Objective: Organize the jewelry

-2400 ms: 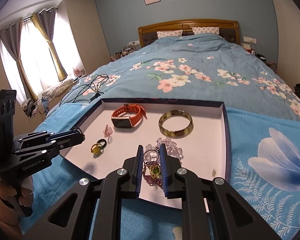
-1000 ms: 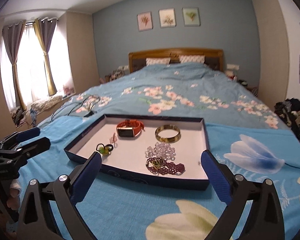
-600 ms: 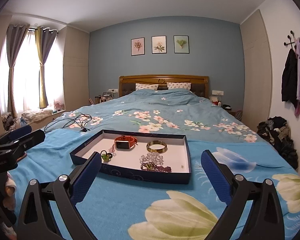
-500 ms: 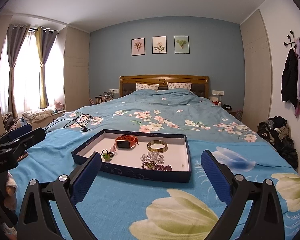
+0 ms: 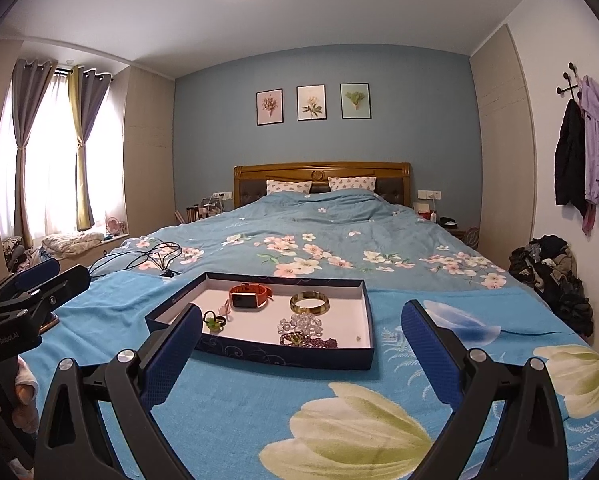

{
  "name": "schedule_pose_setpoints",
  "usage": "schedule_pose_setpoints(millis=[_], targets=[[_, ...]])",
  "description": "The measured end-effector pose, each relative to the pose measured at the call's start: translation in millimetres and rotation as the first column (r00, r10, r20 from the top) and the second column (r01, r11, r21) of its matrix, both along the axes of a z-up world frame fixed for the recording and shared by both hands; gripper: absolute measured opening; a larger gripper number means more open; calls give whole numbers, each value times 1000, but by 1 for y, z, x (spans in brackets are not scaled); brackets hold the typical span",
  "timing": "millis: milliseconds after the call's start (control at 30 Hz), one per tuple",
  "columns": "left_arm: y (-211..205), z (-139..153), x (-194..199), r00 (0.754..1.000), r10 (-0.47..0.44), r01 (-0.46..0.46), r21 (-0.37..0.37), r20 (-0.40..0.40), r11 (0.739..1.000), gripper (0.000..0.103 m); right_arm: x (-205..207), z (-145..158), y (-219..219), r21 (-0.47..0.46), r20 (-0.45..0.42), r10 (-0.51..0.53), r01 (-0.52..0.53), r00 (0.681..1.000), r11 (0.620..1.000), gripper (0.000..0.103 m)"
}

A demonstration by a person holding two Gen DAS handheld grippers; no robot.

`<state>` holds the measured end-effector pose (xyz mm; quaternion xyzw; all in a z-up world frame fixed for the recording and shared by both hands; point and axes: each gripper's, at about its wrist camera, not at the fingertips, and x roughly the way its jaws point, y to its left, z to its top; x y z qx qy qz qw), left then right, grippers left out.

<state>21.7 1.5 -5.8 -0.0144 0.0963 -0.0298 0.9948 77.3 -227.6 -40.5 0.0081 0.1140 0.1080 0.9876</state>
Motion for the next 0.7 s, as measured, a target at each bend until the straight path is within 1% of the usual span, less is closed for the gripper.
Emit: schedule_pose_setpoints(millis=[233,333,700], targets=[[0,-1,2,1000,8,-8,-7,-3,1000,97,-1,1,-2,2,14,-5,5,1000,1000,96],[-1,0,2,1000,15,-15,-9,-3,1000,97,-4,3,-2,-1,33,-7,7,999,1000,96],[0,-1,6,1000,16,-16,-19,-10,1000,97,-1,3,-1,-1,33,-9,9,999,1000,96]])
